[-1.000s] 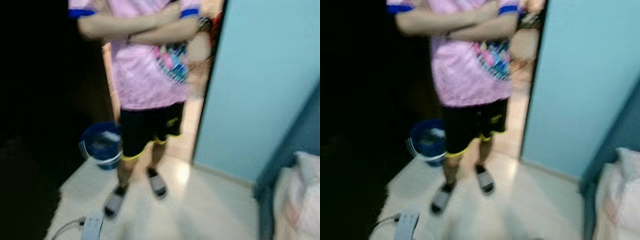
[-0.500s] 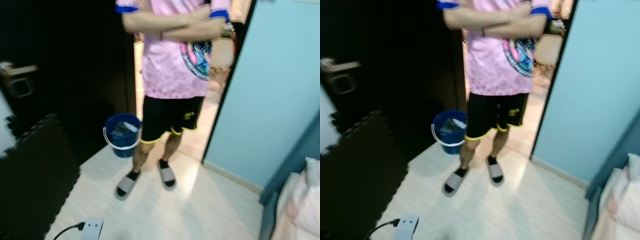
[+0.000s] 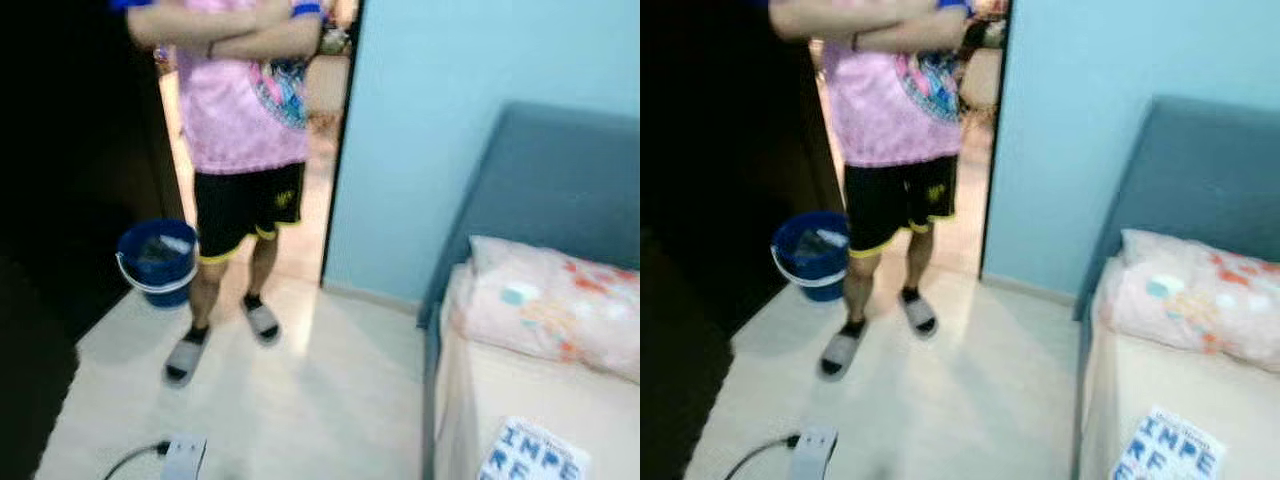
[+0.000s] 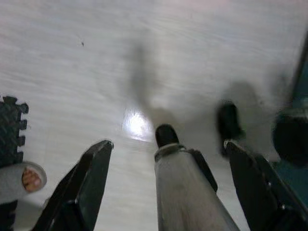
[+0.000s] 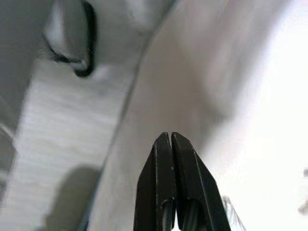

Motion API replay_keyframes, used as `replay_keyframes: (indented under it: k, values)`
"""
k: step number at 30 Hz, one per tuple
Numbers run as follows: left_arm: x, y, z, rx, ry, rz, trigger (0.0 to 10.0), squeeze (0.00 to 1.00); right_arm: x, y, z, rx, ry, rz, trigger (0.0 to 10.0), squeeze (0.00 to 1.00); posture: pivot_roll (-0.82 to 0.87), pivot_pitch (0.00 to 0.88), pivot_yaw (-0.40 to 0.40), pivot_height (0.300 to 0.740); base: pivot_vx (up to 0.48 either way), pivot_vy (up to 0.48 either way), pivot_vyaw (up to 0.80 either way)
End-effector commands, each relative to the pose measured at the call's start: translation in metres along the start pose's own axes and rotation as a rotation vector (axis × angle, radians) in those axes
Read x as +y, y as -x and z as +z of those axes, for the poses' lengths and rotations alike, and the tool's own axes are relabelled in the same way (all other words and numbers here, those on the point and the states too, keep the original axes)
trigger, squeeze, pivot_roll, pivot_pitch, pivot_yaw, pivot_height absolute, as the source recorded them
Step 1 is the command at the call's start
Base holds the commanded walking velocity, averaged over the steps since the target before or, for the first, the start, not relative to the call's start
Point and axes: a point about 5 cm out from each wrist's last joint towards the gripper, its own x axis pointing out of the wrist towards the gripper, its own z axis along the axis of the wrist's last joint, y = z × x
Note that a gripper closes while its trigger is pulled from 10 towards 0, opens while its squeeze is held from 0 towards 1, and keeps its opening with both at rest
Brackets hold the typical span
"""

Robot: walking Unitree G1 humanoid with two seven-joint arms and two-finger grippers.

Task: Clean up the room

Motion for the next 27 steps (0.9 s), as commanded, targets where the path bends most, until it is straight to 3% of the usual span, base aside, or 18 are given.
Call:
replay_keyframes:
  k: [1,18,23,27]
  values:
    - [0.001,0.001,-0.006,0.018,-0.018,0.001,10.0,0.00,0.004,0.000,0.010,-0.027,0.015,0.018,10.0,0.00,-0.03,0.000,-0.035,0.740,0.000,0.000,-0.72]
    - [0.001,0.001,-0.002,-0.010,-0.072,0.013,10.0,0.00,0.006,0.000,0.013,-0.039,-0.016,0.032,10.0,0.00,-0.03,0.000,-0.035,0.740,0.000,0.000,-0.71]
    - [0.003,0.001,-0.002,-0.007,-0.090,0.026,10.0,0.00,0.007,0.000,0.016,-0.056,-0.023,0.043,10.0,0.00,-0.02,0.000,-0.041,0.740,0.000,0.000,0.00]
    - [0.012,0.002,-0.002,-0.001,-0.121,0.082,10.0,0.00,0.007,0.000,0.021,-0.076,-0.015,0.058,10.0,0.00,-0.02,0.000,-0.041,0.740,0.403,0.000,0.00]
